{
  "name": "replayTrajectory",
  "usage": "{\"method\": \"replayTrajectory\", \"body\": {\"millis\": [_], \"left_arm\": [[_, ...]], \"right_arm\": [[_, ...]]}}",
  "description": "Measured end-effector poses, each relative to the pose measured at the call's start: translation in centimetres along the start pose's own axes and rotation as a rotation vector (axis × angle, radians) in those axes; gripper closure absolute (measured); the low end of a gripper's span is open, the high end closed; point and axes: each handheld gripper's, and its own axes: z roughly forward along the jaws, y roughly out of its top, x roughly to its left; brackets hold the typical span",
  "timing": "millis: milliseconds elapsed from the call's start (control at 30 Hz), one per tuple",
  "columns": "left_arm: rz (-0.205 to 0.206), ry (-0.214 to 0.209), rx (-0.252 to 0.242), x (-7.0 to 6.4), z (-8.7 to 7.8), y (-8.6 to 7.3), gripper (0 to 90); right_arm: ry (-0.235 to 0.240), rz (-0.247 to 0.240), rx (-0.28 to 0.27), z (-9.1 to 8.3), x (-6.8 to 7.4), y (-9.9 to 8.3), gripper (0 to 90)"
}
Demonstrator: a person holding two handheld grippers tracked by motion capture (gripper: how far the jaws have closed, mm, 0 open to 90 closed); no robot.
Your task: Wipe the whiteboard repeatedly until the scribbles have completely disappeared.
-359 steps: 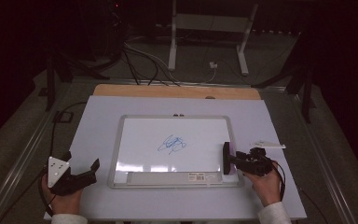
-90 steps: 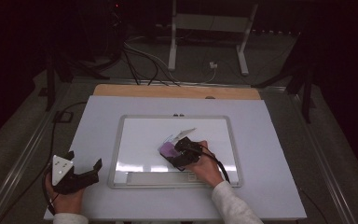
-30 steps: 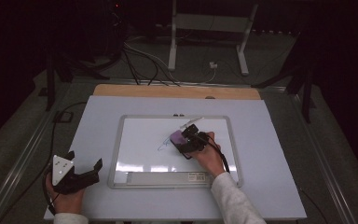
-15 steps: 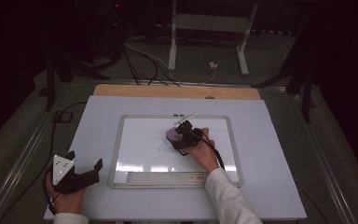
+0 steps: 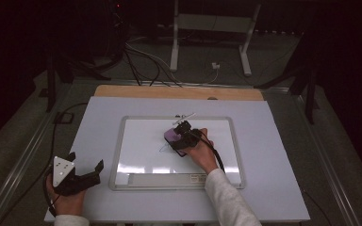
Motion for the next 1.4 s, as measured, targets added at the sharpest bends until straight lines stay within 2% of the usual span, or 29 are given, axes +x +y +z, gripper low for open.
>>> {"method": "replayTrajectory", "body": {"millis": [67, 133, 200, 233, 300, 400, 467, 533, 567, 667, 733, 800, 867, 967, 1033, 1100, 1133, 1167, 1200, 1233, 1300, 1400], "left_arm": [[-0.001, 0.000, -0.002, 0.0, 0.0, 0.0, 1.0], [-0.002, 0.000, -0.003, 0.0, 0.0, 0.0, 1.0], [0.000, -0.001, 0.000, 0.0, 0.0, 0.0, 1.0], [-0.002, -0.002, 0.000, 0.0, 0.1, 0.0, 1.0], [0.001, -0.004, 0.002, 0.0, 0.1, 0.0, 1.0], [0.002, -0.004, 0.001, -0.1, 0.1, 0.0, 1.0], [0.001, -0.004, 0.000, -0.1, 0.0, 0.0, 1.0], [0.002, -0.002, 0.000, -0.1, 0.0, 0.0, 1.0], [0.001, -0.001, -0.001, -0.1, 0.0, 0.0, 1.0], [-0.001, -0.001, -0.001, 0.0, 0.0, 0.0, 1.0], [0.000, -0.003, 0.000, 0.0, 0.0, 0.0, 1.0], [0.001, -0.006, 0.004, 0.0, 0.1, 0.0, 1.0], [0.003, -0.007, 0.004, -0.1, 0.1, 0.0, 1.0], [0.003, -0.007, 0.004, -0.1, 0.1, 0.0, 1.0], [0.004, -0.007, 0.004, -0.1, 0.1, 0.0, 1.0], [0.003, -0.005, 0.001, -0.1, 0.0, 0.0, 1.0], [0.002, -0.004, -0.001, -0.1, 0.0, 0.0, 1.0], [0.001, -0.003, -0.002, -0.1, 0.0, 0.0, 1.0], [0.000, -0.004, -0.003, 0.0, 0.0, 0.0, 1.0], [-0.002, -0.004, -0.004, 0.0, 0.0, 0.0, 1.0], [-0.001, -0.005, 0.002, 0.0, 0.1, -0.1, 1.0], [0.003, -0.007, 0.004, -0.1, 0.2, 0.0, 1.0]], "right_arm": [[-0.061, 0.049, -0.012, 0.1, -0.5, 0.0, 41.5], [-0.120, 0.144, -0.031, 0.1, -1.4, -0.1, 41.5], [-0.132, 0.180, -0.042, 0.2, -1.5, -0.2, 41.4], [-0.148, 0.172, -0.041, 0.2, -1.2, -0.1, 41.4], [-0.094, 0.123, -0.037, 0.3, -0.4, 0.0, 41.4], [-0.026, 0.020, -0.016, 0.3, 0.8, 0.1, 41.4], [0.008, -0.026, -0.003, 0.2, 1.2, 0.1, 41.4], [0.018, -0.018, -0.003, 0.1, 1.1, 0.0, 41.4], [-0.011, -0.002, -0.006, 0.1, 0.9, 0.0, 41.4], [-0.094, 0.125, -0.028, 0.2, -0.3, -0.1, 41.4], [-0.113, 0.153, -0.034, 0.2, -0.4, -0.1, 41.4], [-0.128, 0.133, -0.032, 0.2, 0.1, 0.0, 41.4], [-0.067, 0.090, -0.037, 0.4, 0.6, 0.0, 41.3], [0.006, -0.006, -0.013, 0.3, 1.4, 0.0, 41.3], [0.036, -0.059, 0.007, 0.1, 1.8, 0.1, 41.4], [0.033, -0.047, 0.011, 0.1, 1.6, 0.1, 41.4], [0.000, -0.024, 0.007, 0.2, 1.4, 0.2, 41.4], [-0.040, 0.022, -0.001, 0.2, 1.0, 0.2, 41.4], [-0.054, 0.069, -0.010, 0.3, 0.6, 0.2, 41.4], [-0.063, 0.094, -0.015, 0.3, 0.4, 0.1, 41.4], [-0.067, 0.066, -0.014, 0.3, 0.8, 0.1, 41.4], [0.007, -0.016, 0.005, 0.2, 1.8, 0.1, 41.4]]}}
